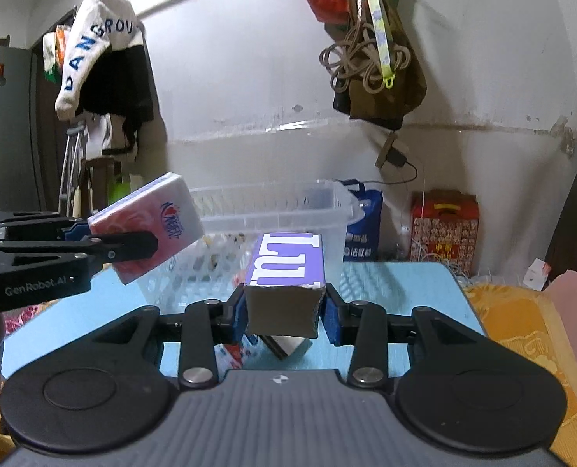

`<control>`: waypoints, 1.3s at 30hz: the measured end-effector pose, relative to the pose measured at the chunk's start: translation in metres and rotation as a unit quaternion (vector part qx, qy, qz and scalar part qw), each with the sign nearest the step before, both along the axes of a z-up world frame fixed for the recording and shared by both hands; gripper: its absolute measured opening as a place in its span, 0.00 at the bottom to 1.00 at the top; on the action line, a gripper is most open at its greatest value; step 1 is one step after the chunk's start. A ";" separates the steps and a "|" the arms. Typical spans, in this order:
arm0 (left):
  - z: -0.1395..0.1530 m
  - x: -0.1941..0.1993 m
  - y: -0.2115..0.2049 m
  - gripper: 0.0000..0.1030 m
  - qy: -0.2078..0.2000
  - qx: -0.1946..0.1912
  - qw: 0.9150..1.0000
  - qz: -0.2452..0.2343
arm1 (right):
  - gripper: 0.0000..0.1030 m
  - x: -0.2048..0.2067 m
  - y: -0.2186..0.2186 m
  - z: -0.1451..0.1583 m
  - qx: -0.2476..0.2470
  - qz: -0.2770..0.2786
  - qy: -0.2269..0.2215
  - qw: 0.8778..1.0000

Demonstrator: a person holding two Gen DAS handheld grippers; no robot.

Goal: Organize objects
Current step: 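Lift both held items over the basket and release them inside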

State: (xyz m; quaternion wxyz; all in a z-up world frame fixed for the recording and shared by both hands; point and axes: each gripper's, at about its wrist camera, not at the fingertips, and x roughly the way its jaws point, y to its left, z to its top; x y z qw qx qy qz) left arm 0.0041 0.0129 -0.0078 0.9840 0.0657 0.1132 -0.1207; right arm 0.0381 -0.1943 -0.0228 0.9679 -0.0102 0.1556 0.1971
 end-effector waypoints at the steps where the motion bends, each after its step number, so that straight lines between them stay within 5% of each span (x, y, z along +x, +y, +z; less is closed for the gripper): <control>1: 0.002 0.000 0.002 0.28 -0.001 -0.005 1.000 0.001 | 0.41 0.000 0.000 0.001 0.002 0.000 -0.002 1.000; 9: 0.022 0.000 0.019 0.28 -0.016 -0.042 0.999 0.019 | 0.41 0.007 -0.002 0.023 0.021 0.009 -0.024 0.999; 14: 0.031 0.015 0.031 0.28 0.011 -0.063 0.997 0.035 | 0.41 0.024 0.005 0.040 0.040 0.018 -0.024 0.999; 18: 0.047 0.030 0.037 0.28 0.010 -0.066 0.996 0.066 | 0.41 0.049 0.032 0.052 0.002 0.024 -0.041 0.999; 23: 0.061 0.075 0.050 0.28 0.057 -0.085 0.989 0.107 | 0.41 0.101 0.057 0.055 -0.017 0.028 -0.003 0.999; 29: 0.043 0.110 0.054 0.28 0.088 -0.086 0.985 0.123 | 0.41 0.122 0.066 0.046 -0.020 0.025 0.000 0.999; 31: 0.039 0.114 0.056 0.29 0.089 -0.088 0.984 0.126 | 0.45 0.122 0.065 0.046 -0.014 0.033 -0.004 0.999; 33: 0.036 0.115 0.057 0.40 0.090 -0.085 0.984 0.131 | 0.89 0.124 0.068 0.046 -0.023 0.030 0.005 0.999; 34: 0.035 0.115 0.057 0.51 0.088 -0.082 0.983 0.136 | 0.95 0.120 0.069 0.046 -0.030 0.014 -0.008 0.999; 35: 0.036 0.115 0.059 0.71 0.081 -0.080 0.983 0.146 | 0.97 0.115 0.067 0.047 -0.030 0.003 -0.028 0.999; 39: 0.044 0.085 0.059 0.74 0.025 -0.071 0.987 0.142 | 1.00 0.085 0.042 0.052 0.000 0.001 -0.049 0.999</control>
